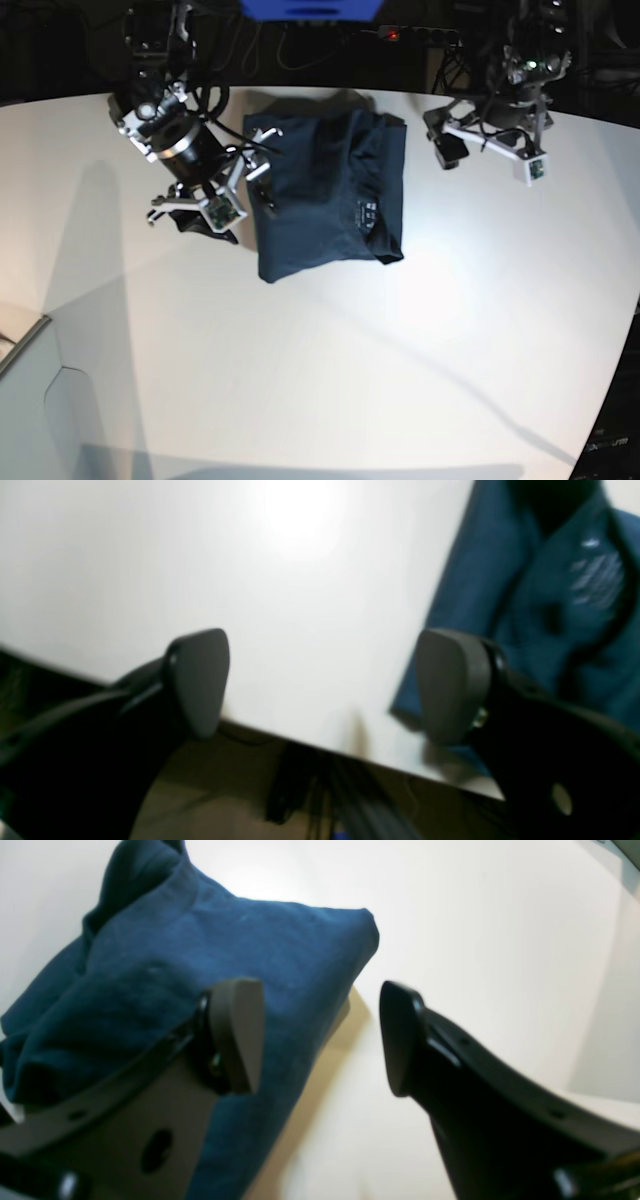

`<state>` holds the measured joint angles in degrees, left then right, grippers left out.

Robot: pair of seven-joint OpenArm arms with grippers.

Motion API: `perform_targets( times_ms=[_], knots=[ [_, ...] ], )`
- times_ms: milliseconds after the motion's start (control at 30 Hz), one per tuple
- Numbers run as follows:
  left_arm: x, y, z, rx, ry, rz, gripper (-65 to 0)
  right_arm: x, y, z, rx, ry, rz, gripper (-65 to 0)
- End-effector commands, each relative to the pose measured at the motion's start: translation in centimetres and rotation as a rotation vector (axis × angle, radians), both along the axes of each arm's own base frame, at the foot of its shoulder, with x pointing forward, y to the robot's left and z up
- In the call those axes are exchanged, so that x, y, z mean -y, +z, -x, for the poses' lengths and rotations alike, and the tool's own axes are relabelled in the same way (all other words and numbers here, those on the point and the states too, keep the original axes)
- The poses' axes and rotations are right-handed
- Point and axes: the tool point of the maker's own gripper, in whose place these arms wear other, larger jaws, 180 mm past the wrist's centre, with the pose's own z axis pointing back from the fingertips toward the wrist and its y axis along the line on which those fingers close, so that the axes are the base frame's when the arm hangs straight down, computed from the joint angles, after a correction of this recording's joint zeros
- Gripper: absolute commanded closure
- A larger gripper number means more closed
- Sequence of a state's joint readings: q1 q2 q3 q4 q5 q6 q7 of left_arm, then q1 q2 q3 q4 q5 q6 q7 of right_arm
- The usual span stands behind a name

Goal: Layout the t-shirt on the table in an organized manner, then fold the t-shirt properly
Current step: 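Tuck and straighten the folded bundle edges with both grippers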

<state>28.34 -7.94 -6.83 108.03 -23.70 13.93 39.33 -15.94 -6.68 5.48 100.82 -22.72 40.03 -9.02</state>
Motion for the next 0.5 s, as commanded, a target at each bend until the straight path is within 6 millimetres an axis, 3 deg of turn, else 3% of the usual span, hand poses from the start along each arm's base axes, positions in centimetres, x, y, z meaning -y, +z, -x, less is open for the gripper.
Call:
perform_targets(
  times_ms=[0, 133, 267, 367, 467],
  knots=[
    [1.1, 1.1, -0.9, 0.045, -0.019, 0.023, -56.7, -0.4, 1.4, -0.7, 0.049, 0.001, -0.030, -36.6],
    [5.5, 1.9, -3.0, 0.084, -0.110, 0.083, -56.7, -0.4, 1.5, -0.8, 0.051, 0.002, -0.032, -36.6],
    [9.4, 0.8, -3.8, 0.064, -0.162, 0.138, -56.7, -0.4, 1.4, -0.7, 0.050, 0.003, -0.031, -36.6],
    [10.8, -0.4, -4.3, 0.036, -0.168, 0.161, -56.7, -0.4, 1.3, -0.6, 0.046, 0.004, -0.027, -36.6],
    [10.8, -1.5, -4.1, 0.009, -0.164, 0.157, -56.7, -0.3, 1.2, -0.5, 0.043, 0.002, -0.025, -36.6]
  ],
)
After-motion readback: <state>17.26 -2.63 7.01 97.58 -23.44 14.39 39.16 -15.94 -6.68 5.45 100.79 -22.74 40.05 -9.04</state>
